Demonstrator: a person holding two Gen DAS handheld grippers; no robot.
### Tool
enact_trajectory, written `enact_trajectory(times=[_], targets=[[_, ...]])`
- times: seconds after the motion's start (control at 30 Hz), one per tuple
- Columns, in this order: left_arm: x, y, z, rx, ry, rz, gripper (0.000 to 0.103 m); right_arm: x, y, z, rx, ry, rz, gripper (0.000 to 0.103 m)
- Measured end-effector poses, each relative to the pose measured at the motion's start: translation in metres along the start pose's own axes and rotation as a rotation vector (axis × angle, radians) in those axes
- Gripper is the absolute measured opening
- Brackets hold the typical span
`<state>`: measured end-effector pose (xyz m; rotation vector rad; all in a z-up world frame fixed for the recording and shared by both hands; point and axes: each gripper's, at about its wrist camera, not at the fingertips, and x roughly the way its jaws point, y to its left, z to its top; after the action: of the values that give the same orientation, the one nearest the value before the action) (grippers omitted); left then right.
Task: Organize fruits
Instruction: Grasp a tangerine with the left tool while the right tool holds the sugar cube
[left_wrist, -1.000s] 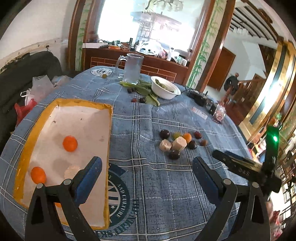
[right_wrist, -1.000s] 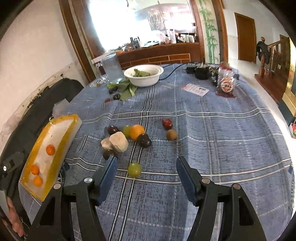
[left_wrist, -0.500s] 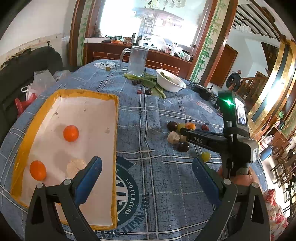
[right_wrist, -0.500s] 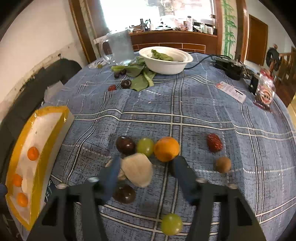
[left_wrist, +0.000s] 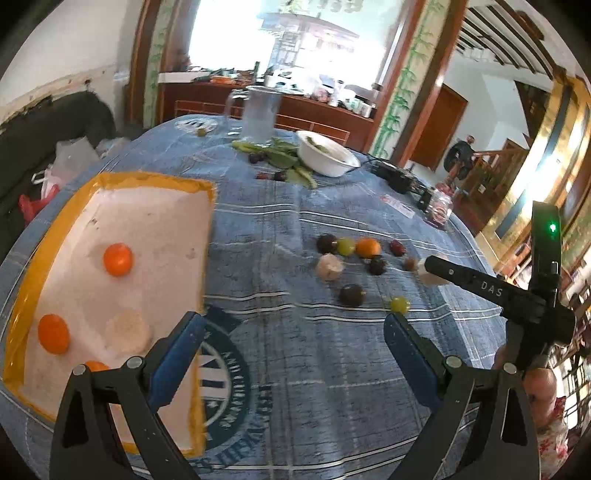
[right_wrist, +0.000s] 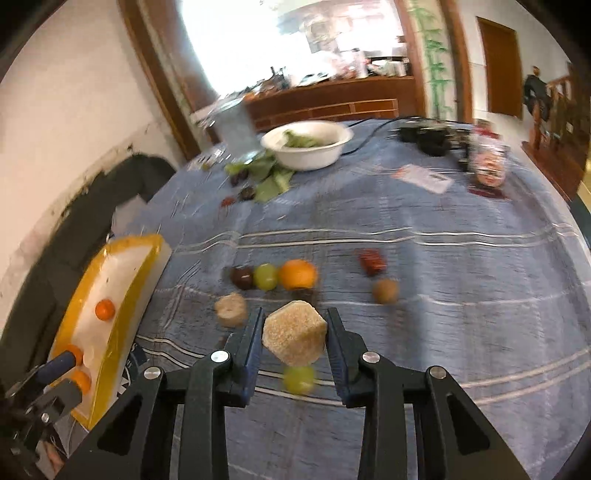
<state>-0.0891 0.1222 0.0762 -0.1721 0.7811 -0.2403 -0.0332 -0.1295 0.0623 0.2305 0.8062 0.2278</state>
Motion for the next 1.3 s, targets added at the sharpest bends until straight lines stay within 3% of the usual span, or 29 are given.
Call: enact_trajectory(times=[0.2,0.27,0.3,0.33,0.47,0.73,0.87,0.93,1.3], targets=[[0.026,-0.029,0.022,0.043,0.041,-0.002,0.095,-0.01,-0.038,-0.012,0.064,-0.043,0.012,0.034],[0.041,-0.03,0.04,0.019,0.057,-0.03,0.073,-0.009,-0.047,-0.011,0.095,-0.044,0.034,0.034],[0.049,-0.03,0.049,0.006,0.073,-0.042,0.053,-0.008,-0.05,-0.01,0.112,-0.041,0.046,0.034],[0.062,-0.029,0.059,-0.015,0.096,-0.063,0.041,-0.006,-0.056,-0.01,0.133,-0.033,0.059,0.034],[0.102,-0.036,0.077,-0.053,0.161,-0.109,0.04,-0.001,-0.062,-0.011,0.175,-0.007,0.088,0.034],[0.181,-0.092,0.094,0.122,0.252,-0.174,0.04,-0.007,-0.061,-0.011,0.18,-0.028,0.103,0.034],[0.215,-0.103,0.089,0.241,0.331,-0.129,0.04,-0.006,-0.06,-0.011,0.174,-0.027,0.096,0.034],[0.218,-0.104,0.085,0.282,0.335,-0.098,0.03,-0.006,-0.061,-0.01,0.178,-0.025,0.101,0.034],[0.196,-0.122,0.06,0.418,0.253,0.023,0.03,0.003,-0.067,-0.011,0.206,0.006,0.106,0.035]])
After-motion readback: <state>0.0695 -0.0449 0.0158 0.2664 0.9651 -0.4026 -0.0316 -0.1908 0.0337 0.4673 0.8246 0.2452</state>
